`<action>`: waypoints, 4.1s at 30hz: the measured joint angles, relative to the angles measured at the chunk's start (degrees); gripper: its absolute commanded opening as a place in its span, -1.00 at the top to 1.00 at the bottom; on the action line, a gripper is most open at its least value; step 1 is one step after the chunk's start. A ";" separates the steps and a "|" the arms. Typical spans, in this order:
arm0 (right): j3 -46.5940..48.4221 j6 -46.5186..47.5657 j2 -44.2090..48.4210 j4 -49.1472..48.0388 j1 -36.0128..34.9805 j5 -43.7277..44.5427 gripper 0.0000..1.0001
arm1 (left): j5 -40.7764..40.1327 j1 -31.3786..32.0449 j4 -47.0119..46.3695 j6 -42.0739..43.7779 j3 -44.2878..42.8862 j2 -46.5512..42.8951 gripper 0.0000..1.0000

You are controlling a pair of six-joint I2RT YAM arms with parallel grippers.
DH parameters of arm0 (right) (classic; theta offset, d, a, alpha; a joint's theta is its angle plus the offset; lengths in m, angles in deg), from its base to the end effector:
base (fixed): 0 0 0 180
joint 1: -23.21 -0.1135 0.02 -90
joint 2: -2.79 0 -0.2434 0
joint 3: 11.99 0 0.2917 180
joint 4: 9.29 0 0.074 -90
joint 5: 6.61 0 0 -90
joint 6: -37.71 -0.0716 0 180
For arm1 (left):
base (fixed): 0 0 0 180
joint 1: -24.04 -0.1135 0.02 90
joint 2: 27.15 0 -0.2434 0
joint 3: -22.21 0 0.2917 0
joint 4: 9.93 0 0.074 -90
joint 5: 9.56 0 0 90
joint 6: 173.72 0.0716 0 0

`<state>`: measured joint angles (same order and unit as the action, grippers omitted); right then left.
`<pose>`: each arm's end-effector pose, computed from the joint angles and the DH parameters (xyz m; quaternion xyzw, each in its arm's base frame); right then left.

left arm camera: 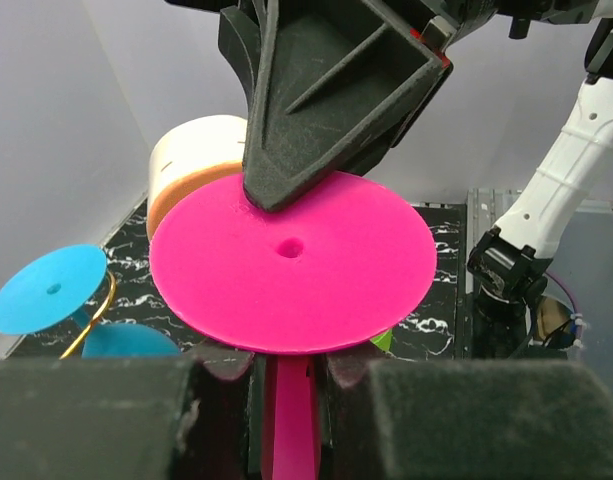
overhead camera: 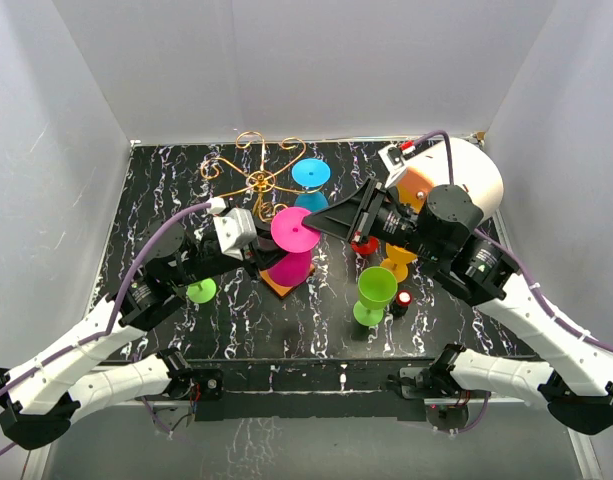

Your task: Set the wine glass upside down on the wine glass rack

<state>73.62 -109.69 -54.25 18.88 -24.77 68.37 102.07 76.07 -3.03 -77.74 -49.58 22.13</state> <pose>0.1783 0.2256 0.4582 -0.0351 0.7038 0.6153 0.3532 0.1429 -0.2260 0.4475 0.4186 0.4468 -0.4104 0.6757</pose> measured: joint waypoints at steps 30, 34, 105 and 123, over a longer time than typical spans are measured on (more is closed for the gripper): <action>-4.79 -5.86 3.87 5.73 0.09 7.56 1.00 | -15.61 0.00 1.09 -58.18 8.07 -5.27 0.14; -5.46 -5.20 4.04 6.14 0.15 7.85 1.00 | -18.86 0.07 1.40 -65.53 7.04 -2.36 0.45; -15.10 0.55 17.20 0.09 0.00 36.00 -0.25 | -37.81 -1.01 11.32 -78.49 -5.60 8.35 1.00; -15.15 1.20 16.41 -0.07 0.00 36.81 -0.23 | -37.55 -9.55 11.41 -80.56 -5.05 8.57 1.00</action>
<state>58.47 -108.49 -37.83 18.81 -24.77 105.17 64.52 66.52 8.38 -158.30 -54.63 30.70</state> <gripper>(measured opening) 0.620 0.028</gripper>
